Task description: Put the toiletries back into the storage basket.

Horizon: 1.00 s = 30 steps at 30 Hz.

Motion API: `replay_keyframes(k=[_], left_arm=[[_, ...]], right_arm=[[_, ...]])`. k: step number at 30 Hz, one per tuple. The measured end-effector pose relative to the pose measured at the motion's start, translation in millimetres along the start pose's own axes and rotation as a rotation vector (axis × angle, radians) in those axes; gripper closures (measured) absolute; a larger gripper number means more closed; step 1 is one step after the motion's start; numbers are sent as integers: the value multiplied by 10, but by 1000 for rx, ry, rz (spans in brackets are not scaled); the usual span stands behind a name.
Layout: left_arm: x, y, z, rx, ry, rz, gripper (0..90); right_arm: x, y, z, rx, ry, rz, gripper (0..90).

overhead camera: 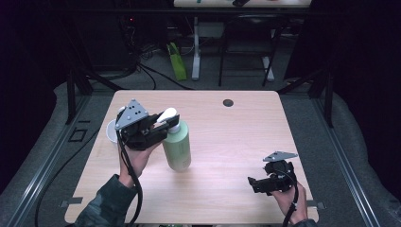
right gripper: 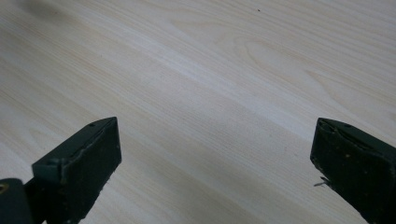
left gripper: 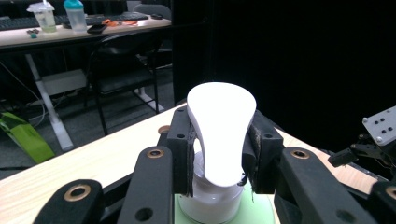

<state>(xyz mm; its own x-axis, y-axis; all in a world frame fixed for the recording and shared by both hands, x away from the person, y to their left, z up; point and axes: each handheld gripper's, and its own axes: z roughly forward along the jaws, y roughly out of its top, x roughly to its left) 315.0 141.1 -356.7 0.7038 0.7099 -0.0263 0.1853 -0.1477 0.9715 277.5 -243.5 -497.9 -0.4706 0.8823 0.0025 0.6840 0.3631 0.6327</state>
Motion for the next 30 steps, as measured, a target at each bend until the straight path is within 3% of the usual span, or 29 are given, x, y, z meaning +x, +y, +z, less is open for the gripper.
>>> replay_keyframes(k=[30], left_arm=[[272,291,-178,-29,55,2,676]], right_arm=[[5,2,15,6,4,-1,15]])
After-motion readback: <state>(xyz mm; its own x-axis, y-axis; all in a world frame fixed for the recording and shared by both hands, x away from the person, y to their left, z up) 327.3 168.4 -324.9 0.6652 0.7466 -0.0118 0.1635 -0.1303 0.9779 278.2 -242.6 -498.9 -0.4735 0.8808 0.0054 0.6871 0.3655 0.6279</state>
